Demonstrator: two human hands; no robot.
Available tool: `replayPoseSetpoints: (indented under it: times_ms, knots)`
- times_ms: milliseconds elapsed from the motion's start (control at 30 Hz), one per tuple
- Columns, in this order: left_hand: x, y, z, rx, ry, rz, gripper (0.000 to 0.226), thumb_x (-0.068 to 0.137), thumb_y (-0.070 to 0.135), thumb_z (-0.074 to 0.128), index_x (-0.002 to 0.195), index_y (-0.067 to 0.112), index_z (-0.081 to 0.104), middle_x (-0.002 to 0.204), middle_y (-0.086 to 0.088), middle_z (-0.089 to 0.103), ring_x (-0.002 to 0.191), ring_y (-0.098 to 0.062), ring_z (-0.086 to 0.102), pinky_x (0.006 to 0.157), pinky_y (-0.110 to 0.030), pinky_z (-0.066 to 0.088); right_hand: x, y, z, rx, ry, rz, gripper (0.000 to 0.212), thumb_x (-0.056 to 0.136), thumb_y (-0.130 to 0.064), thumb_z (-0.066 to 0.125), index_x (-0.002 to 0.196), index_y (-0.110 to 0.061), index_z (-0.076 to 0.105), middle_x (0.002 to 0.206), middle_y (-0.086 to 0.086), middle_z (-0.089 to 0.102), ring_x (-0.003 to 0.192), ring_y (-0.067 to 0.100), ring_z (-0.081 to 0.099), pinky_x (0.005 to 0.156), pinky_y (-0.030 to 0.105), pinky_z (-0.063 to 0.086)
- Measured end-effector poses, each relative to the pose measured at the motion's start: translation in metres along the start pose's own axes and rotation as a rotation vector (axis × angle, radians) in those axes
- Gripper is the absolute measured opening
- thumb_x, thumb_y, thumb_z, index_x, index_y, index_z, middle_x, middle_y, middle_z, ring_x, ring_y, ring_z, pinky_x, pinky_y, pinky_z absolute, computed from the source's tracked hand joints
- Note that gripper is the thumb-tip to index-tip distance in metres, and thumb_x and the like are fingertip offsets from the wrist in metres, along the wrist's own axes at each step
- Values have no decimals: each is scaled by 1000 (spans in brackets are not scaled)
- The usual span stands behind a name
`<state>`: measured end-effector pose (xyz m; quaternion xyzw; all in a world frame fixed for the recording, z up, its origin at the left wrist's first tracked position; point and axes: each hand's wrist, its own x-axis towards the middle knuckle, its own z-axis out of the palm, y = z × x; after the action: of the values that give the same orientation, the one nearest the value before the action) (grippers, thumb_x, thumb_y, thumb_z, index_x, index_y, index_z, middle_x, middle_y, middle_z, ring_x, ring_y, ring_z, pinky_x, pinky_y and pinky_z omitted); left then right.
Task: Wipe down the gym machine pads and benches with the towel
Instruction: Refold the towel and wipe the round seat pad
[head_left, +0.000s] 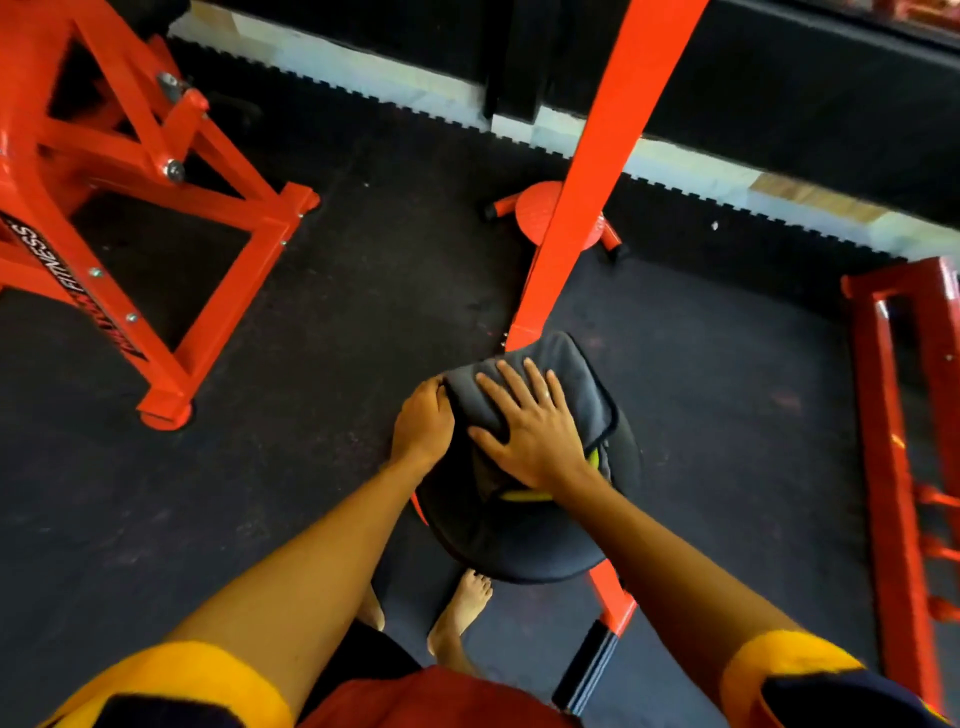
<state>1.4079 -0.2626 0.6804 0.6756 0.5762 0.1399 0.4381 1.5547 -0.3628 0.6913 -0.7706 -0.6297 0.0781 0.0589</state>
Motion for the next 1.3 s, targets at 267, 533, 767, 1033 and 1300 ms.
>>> replayPoseSetpoints:
  times_ms: [267, 533, 767, 1033, 1300]
  knots:
    - [-7, 4, 8, 114, -36, 63, 46, 112, 30, 32, 153, 12, 42, 156, -10, 44, 141, -31, 44, 111, -42, 38, 54, 51, -31, 91, -92, 547, 70, 92, -77, 26, 139, -35, 55, 142, 4, 58, 131, 40, 52, 109, 56, 37]
    - [5, 7, 9, 106, -11, 25, 39, 107, 23, 41, 143, 12, 52, 146, -15, 54, 131, -37, 52, 105, -45, 43, 0, -9, -1, 35, 8, 120, 70, 94, -68, 40, 157, -37, 41, 167, 1, 33, 156, 34, 23, 126, 58, 12]
    - [-10, 9, 17, 202, 6, 135, 48, 109, 25, 37, 155, 10, 38, 157, -13, 43, 143, -31, 42, 113, -44, 37, -2, 46, -12, -3, -23, 294, 77, 89, -82, 32, 158, -47, 31, 166, -4, 33, 155, 29, 25, 126, 53, 15]
    - [-20, 11, 13, 150, 79, 2, 38, 107, 25, 43, 140, 8, 49, 141, -15, 52, 131, -34, 50, 100, -48, 44, 34, 1, -3, 44, -69, 239, 74, 95, -73, 27, 159, -38, 34, 169, 3, 29, 157, 37, 17, 125, 61, 5]
    - [-14, 9, 14, 83, 74, -89, 39, 108, 28, 36, 142, 15, 51, 137, -14, 59, 122, -37, 58, 97, -45, 47, 26, 40, -9, 6, -5, 64, 71, 93, -76, 33, 154, -42, 43, 161, -1, 42, 152, 28, 33, 123, 55, 21]
